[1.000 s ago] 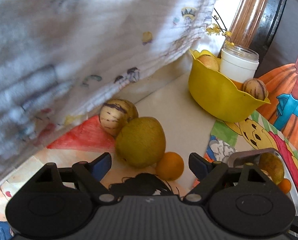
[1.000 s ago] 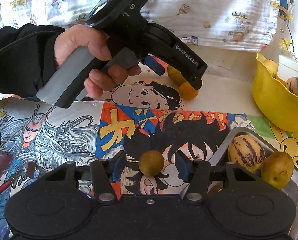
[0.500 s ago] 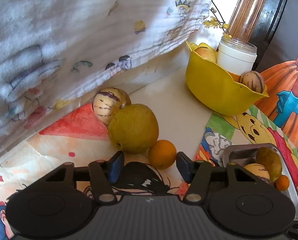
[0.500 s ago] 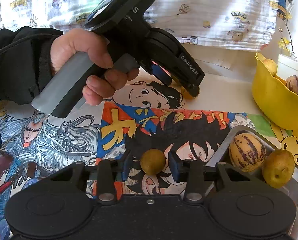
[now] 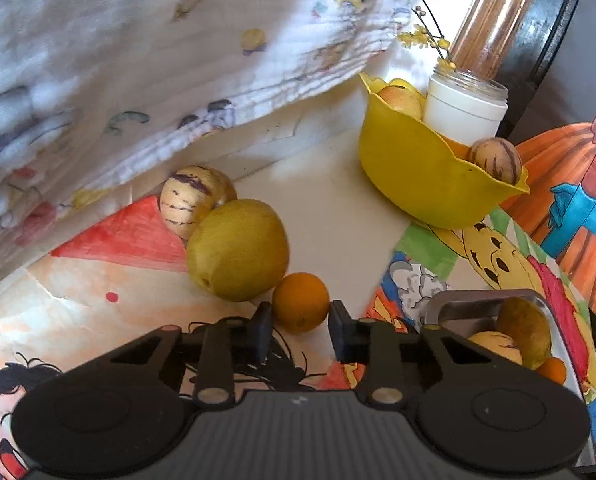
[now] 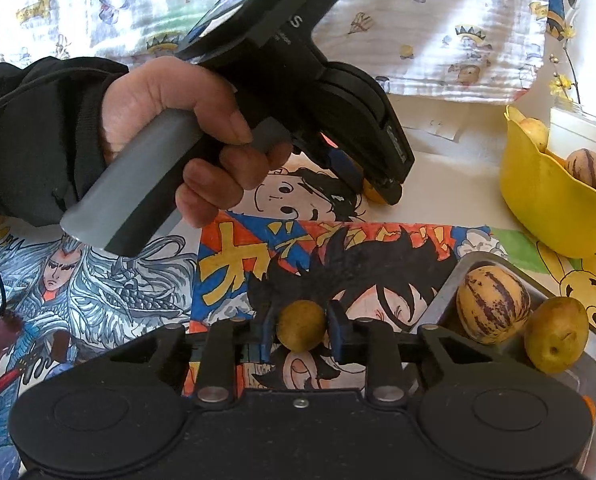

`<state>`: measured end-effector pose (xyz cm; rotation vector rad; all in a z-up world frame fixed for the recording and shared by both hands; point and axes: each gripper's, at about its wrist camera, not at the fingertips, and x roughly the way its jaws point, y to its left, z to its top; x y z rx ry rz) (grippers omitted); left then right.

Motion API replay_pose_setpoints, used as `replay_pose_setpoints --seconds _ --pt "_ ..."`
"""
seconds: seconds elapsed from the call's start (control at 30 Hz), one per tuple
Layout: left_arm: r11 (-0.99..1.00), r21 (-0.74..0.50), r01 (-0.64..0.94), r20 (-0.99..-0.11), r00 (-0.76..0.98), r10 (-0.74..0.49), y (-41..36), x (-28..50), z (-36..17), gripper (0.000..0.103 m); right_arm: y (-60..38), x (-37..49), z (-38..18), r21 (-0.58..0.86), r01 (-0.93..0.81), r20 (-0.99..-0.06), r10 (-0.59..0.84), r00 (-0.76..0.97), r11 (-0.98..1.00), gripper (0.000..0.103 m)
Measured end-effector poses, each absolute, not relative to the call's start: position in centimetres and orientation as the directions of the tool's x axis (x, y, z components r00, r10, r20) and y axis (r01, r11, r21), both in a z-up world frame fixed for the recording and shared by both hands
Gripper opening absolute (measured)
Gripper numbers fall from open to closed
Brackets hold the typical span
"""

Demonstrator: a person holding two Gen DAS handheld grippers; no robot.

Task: Organize fruits
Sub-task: 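Close the left tool on the orange while the right tool grasps the brown fruit, then carry the orange onto the tray while the right tool lowers the brown fruit there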

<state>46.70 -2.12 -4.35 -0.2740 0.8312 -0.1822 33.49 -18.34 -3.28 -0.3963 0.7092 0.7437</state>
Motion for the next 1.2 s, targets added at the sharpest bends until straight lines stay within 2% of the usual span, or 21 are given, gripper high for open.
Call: replay_pose_setpoints --seconds 0.87,1.2 --pt "0.946 -0.135 0.295 -0.680 0.667 -0.305 -2.5 42.2 -4.4 0.031 -19.0 32.7 -3.3 -0.039 -0.673 -0.687 0.469 0.554 0.738 0.029" --pt "0.914 -0.118 0.388 -0.631 0.682 -0.371 -2.5 38.4 -3.8 0.031 -20.3 31.3 -2.4 0.012 -0.635 -0.638 0.495 0.590 0.773 0.029"
